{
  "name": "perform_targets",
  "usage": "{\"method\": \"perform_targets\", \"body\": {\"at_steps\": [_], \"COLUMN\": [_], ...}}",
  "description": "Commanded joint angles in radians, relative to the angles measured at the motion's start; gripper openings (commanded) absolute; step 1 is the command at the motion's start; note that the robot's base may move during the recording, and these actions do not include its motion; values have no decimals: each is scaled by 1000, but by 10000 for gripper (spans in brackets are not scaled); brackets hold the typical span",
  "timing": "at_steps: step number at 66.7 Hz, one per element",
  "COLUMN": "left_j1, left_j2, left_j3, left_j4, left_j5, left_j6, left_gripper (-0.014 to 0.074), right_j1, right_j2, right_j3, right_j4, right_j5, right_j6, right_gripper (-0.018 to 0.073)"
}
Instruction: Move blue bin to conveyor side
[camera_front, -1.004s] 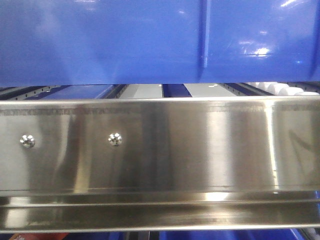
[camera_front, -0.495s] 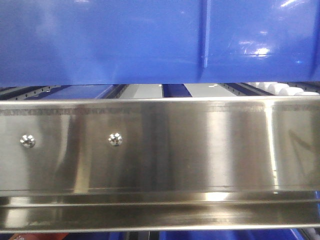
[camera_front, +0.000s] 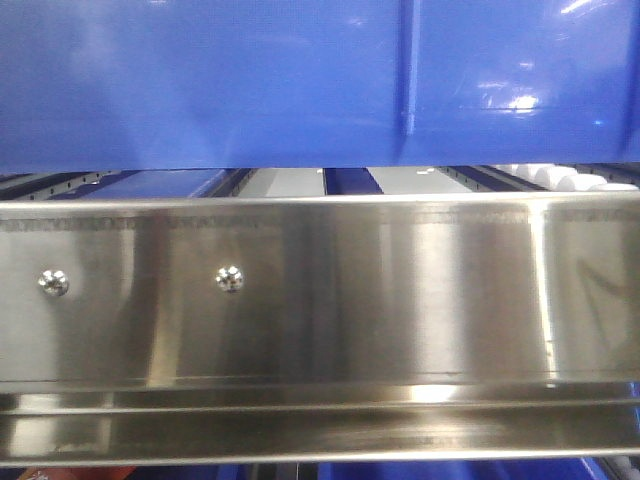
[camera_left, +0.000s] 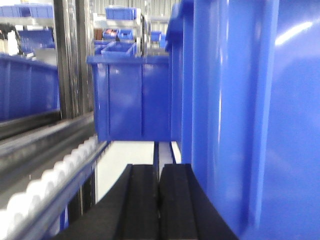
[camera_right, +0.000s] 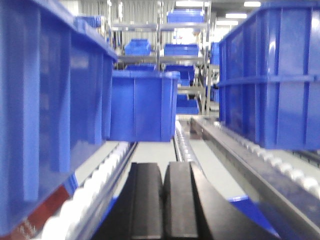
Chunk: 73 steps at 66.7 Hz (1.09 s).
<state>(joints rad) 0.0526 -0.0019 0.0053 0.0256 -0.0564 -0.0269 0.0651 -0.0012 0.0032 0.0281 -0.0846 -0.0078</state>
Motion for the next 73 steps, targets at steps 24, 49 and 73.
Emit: {"method": "perform_targets", "body": {"at_steps": [24,49,73], "left_j1": [-5,-19,-102], "left_j2": [73,384,532], "left_j3": [-508,-893,-1011], "left_j4": [54,54,56], "left_j5": [446,666,709], "left_j6": [1,1,1], "left_gripper": [-17,249,595], "right_j1": [5,37,249], "right_j2": [54,356,638], "right_j3": [-461,-727,-988], "right_j4": [14,14,36], "right_j5": [384,403,603], "right_j6": [-1,-1,-1], "right_gripper": [6,559,559]}}
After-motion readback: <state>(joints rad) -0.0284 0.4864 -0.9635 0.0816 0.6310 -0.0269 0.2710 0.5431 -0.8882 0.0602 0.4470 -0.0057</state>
